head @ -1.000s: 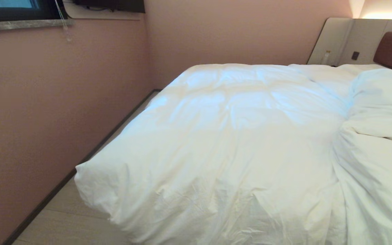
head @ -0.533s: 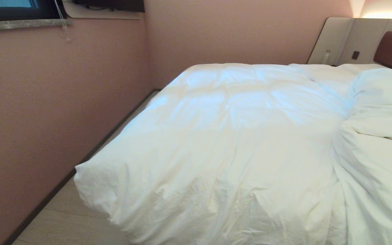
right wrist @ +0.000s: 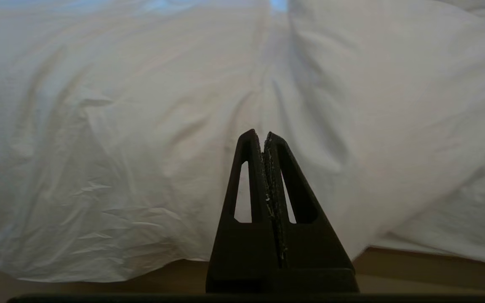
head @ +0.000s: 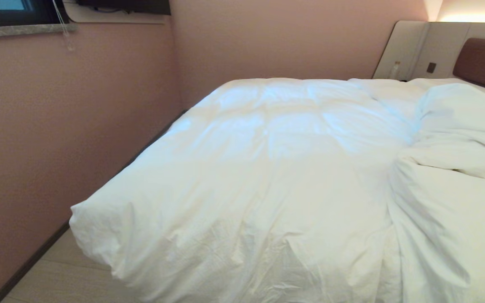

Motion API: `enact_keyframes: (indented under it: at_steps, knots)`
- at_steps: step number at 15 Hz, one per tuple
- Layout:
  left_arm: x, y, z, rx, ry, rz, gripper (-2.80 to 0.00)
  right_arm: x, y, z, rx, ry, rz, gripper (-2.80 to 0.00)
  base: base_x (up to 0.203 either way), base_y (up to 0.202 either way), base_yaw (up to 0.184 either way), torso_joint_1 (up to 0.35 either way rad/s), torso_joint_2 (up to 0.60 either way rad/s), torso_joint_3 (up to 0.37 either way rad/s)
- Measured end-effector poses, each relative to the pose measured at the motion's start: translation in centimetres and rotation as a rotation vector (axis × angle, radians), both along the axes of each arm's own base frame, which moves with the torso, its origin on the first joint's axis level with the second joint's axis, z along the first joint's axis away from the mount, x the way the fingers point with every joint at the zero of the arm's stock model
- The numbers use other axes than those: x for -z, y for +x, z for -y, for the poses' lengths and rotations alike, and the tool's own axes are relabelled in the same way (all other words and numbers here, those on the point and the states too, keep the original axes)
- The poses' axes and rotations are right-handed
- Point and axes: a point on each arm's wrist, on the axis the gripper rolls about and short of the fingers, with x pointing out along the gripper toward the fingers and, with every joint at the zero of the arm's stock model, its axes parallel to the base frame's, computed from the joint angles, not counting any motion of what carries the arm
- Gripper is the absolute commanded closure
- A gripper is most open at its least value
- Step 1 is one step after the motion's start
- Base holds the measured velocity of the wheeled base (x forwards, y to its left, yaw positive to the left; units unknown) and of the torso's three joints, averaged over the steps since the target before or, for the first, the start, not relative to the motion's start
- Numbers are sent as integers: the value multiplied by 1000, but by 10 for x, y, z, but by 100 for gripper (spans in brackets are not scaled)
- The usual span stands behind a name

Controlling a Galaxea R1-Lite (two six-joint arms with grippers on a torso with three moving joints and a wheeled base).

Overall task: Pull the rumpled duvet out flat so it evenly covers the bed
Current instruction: Hold the folded corner of the quilt

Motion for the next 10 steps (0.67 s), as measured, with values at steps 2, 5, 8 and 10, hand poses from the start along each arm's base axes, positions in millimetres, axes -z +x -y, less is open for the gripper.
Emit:
enact_keyframes:
  at_steps: [2,5,8,10]
  knots:
    - [0,0,0,-1,1,0,0,0,0,0,-1,0,1,0,0,-201,-3,1,2,3]
    - [0,0,0,3,-1,-1,0,0,0,0,-1,0,1,0,0,-196,0,1,2,-2]
    - [0,0,0,2,-2,-1,0,0,0,0,-1,0,1,0,0,-198,1,3,0,5]
    - [0,0,0,2,-11,0,0,0,0,0,-1,0,1,0,0,-198,0,5,2,4]
